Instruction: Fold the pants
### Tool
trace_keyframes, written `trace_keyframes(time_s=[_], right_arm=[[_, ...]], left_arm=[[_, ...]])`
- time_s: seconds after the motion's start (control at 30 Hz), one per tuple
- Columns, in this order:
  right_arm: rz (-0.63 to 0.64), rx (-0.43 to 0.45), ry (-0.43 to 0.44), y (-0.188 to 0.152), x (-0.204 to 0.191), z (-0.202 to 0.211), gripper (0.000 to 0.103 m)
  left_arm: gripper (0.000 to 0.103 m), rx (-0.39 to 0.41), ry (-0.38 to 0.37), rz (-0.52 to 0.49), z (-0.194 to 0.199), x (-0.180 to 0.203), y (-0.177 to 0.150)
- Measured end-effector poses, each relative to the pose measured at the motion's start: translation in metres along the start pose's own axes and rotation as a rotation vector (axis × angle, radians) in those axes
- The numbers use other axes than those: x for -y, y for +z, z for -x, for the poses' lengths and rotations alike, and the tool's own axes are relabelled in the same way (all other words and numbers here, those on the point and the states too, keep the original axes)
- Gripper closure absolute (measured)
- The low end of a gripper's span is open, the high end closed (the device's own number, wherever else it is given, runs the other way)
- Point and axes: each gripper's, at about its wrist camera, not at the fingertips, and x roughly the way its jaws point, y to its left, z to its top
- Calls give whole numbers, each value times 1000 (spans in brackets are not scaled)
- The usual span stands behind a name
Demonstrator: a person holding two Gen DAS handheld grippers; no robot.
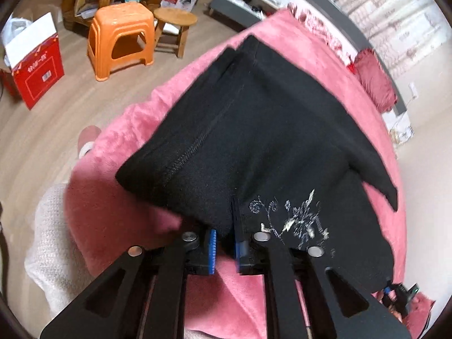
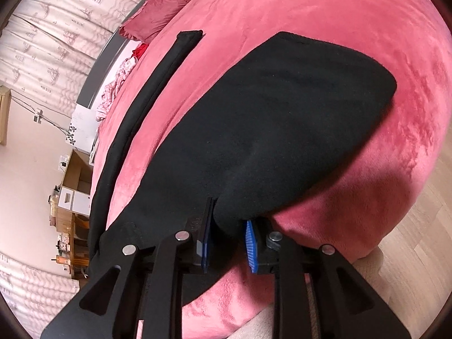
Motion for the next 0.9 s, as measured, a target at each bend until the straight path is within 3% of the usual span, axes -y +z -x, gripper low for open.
trace_keyframes(time_s=[0.03,0.1,0.33,0.37,0.43,0.53,0.6,0.67,0.77,0.83,0.87,0.9], right_arm=[[-4,10,-2,1,-2,1,67],[-26,40,0,5,0,4,59],[-168,143,-4,48,32,10,60],[-171,145,-8,53,33,9,65],[-128,153,-54,62,25,9,91],[19,208,-114,68,1,23,94],[103,253,-155,67,-12,32,94],[121,262,-201,66,-14,30,94],[55,185,-318,63,3,7,87],[-2,177,-333,61,12,2,80],[-11,195,-348,60,10,3,74],[-9,219,-395,59,5,6,54]], left_arm=[[88,28,3,2,7,0,-1],[88,80,5,-4,19,3,3],[88,276,124,-89,56,28,4],[88,288,149,-83,58,26,4],[88,317,206,-43,62,17,6],[88,336,225,15,69,1,10],[78,339,227,17,70,2,12],[34,342,220,-3,66,10,11],[26,318,178,-64,49,32,6],[26,262,176,-155,28,55,3],[19,245,187,-187,19,63,2],[16,214,207,-242,5,77,1]])
